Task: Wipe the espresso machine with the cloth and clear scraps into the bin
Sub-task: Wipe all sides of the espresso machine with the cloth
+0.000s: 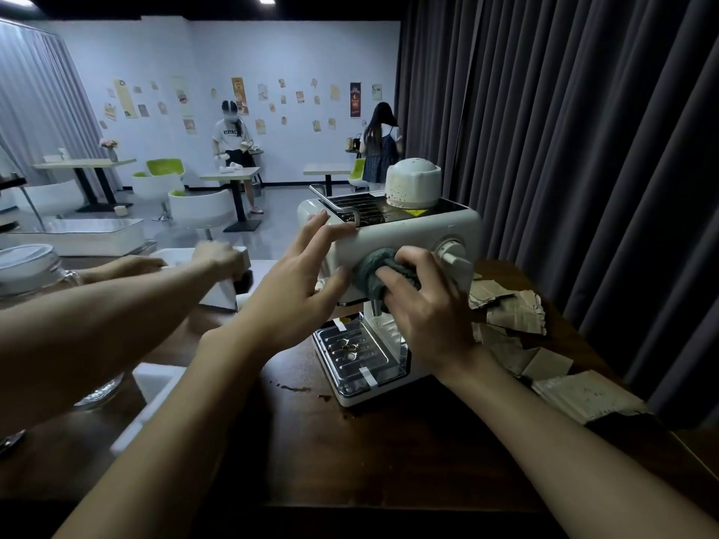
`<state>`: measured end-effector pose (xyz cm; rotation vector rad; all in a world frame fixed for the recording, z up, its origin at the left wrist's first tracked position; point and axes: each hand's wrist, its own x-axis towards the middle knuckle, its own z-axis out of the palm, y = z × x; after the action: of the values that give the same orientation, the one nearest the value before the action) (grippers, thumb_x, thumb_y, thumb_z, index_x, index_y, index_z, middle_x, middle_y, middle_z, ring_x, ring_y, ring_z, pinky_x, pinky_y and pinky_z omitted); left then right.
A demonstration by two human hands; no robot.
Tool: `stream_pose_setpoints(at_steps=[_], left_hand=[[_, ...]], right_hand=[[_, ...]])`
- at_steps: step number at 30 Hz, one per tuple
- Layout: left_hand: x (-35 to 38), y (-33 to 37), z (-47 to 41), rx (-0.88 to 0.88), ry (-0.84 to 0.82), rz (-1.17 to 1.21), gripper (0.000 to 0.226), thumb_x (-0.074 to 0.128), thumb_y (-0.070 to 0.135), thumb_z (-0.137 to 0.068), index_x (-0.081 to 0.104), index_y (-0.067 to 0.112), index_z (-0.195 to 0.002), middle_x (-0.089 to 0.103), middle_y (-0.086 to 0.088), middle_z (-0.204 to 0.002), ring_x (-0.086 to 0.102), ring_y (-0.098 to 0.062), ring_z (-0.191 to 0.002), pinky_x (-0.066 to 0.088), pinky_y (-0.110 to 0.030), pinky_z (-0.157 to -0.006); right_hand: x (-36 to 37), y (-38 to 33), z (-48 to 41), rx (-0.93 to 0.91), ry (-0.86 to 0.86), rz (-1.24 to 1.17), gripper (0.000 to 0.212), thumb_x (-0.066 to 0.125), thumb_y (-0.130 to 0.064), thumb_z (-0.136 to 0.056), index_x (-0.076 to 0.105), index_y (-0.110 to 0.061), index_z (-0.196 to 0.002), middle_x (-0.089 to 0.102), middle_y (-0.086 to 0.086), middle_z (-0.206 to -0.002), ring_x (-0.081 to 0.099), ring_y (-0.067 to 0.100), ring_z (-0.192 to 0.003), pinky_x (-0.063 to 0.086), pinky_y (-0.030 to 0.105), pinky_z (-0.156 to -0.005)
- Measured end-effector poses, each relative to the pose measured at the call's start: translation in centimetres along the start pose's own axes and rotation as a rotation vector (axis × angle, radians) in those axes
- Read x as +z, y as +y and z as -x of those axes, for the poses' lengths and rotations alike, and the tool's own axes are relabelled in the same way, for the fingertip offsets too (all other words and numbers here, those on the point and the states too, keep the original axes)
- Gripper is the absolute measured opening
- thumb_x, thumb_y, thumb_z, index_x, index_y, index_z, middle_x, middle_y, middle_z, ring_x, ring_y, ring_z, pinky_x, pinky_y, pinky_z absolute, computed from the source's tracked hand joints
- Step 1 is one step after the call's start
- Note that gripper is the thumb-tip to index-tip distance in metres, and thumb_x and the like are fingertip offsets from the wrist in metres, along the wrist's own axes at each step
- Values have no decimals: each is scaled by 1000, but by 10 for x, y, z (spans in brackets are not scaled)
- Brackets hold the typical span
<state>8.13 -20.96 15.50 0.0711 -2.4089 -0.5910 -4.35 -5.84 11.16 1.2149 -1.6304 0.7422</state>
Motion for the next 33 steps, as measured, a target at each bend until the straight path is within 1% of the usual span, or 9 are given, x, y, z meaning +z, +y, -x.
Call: stream_pose_setpoints(at_steps=[5, 9, 11, 15, 20, 24, 28, 30, 33], left_hand=[[0, -2, 1, 24, -6, -59, 57, 57, 35, -86, 33, 41, -138, 20, 5, -161, 34, -18, -140, 37, -31, -101], [1, -6, 2, 31, 3, -9, 71, 68, 25, -87, 25, 31, -143, 39, -5, -150, 51, -29, -127, 48, -44, -102], [2, -6, 2, 1, 20, 37, 68, 67, 28, -85, 27, 24, -139, 45, -9, -143, 57, -35, -119, 50, -48, -100], [5, -7, 2, 22, 30, 20, 56, 69, 22, -87, 32, 23, -129, 32, -1, -156, 50, -31, -127, 48, -49, -102], [5, -8, 0, 32, 46, 13, 56, 70, 25, -87, 31, 25, -128, 22, -2, -162, 33, -21, -145, 39, -43, -112], [4, -5, 1, 21, 33, -13, 57, 70, 26, -88, 30, 26, -129, 20, 0, -163, 38, -26, -143, 43, -48, -109], [1, 0, 0, 9, 38, -80, 65, 72, 22, -86, 30, 22, -136, 33, -3, -154, 52, -33, -125, 50, -44, -96], [-1, 1, -1, 54, 43, -89, 74, 73, 19, -84, 30, 24, -144, 36, -2, -151, 48, -26, -129, 44, -33, -97], [-2, -2, -2, 111, 30, -111, 67, 72, 19, -84, 37, 29, -140, 31, 1, -152, 37, -20, -138, 43, -36, -102]], right_hand=[[-2, -5, -19, 193, 112, -9, 24, 60, -3, -86, 70, -5, -108, 62, 16, -110, 60, 32, -98, 56, 40, -77], [-1, -7, -25, 20, 30, 58, 34, 60, -4, -88, 67, -5, -121, 62, 19, -115, 60, 34, -103, 56, 41, -80], [-2, 2, -30, 35, 36, 89, 35, 57, -7, -90, 65, -5, -124, 61, 19, -118, 58, 34, -104, 56, 42, -79], [0, 2, -30, 210, 51, 82, 38, 56, -2, -89, 62, -6, -127, 55, 15, -128, 53, 32, -110, 57, 45, -83], [1, -1, -28, 145, -48, 23, 49, 55, -31, -93, 53, -6, -136, 54, 10, -135, 50, 30, -113, 41, 38, -92], [-4, 19, -26, 101, -72, 34, 51, 55, -29, -94, 48, -15, -142, 56, 5, -132, 51, 28, -111, 42, 43, -89], [0, 14, -26, 69, -3, -92, 44, 61, -19, -91, 49, -16, -133, 58, 10, -130, 56, 31, -112, 49, 42, -90], [3, 12, -18, -10, -10, -71, 32, 65, -13, -89, 59, -11, -121, 58, 16, -131, 60, 34, -112, 55, 42, -89], [3, 18, -5, 23, 7, -59, 26, 67, -6, -88, 68, -3, -113, 56, 20, -131, 59, 36, -114, 56, 46, -88]])
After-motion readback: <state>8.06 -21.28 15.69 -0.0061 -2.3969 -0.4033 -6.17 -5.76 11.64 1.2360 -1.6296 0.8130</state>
